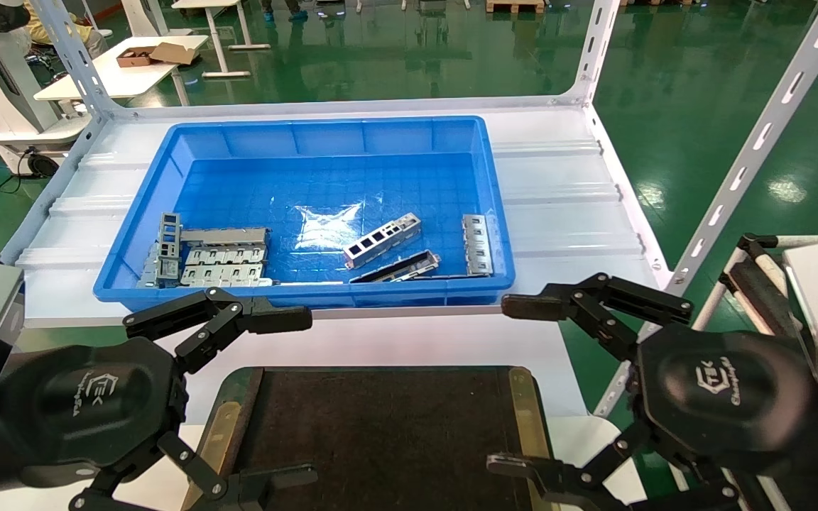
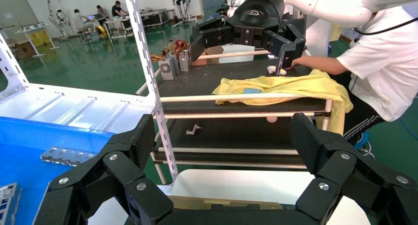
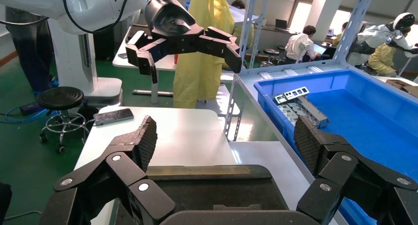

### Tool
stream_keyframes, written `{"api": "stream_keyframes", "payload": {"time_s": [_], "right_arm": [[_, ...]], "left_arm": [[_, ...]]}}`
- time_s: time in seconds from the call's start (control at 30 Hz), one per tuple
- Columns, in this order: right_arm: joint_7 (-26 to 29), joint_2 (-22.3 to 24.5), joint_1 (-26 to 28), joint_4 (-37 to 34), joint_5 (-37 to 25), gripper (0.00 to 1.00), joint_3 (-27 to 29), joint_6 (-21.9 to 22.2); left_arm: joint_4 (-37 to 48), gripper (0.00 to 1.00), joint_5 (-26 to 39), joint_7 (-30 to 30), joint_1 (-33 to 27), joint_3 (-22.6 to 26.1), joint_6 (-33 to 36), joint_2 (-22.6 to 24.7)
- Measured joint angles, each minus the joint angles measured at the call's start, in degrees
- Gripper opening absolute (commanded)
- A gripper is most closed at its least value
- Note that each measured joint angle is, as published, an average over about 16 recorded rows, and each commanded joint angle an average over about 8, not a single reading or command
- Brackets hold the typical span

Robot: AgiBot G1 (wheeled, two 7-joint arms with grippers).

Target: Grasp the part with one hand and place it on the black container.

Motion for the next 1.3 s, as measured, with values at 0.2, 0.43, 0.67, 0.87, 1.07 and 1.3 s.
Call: {"api": "stream_keyframes", "payload": {"time_s": [0.2,0.43,0.67,0.87,1.07,1.3], "right_arm": [[0.00,0.00,0.00,0.00,0.00,1.00,0.00,0.00],[0.00,0.00,0.00,0.00,0.00,1.00,0.00,0.00],[0.00,0.00,0.00,0.00,0.00,1.00,0.00,0.00],[0.00,0.00,0.00,0.00,0.00,1.00,0.00,0.00],[0.00,0.00,0.00,-0.01,0.00,1.00,0.00,0.00],[-0.01,0.00,0.01,-0.02,0.00,1.00,-0.01,-0.01]], "left_arm": [[0.00,1.00,0.00,0.00,0.00,0.00,0.00,0.00],[0.00,1.00,0.00,0.00,0.00,0.00,0.00,0.00],[0.00,1.00,0.00,0.00,0.00,0.00,0.00,0.00],[0.00,1.00,0.01,-0.01,-0.01,-0.01,-0.02,0.00],[-0.05,1.00,0.39,-0.07,-0.29,0.06,-0.38,0.07],[-0.13,1.00,2.35,-0.23,-1.32,0.46,-2.38,0.59]]}}
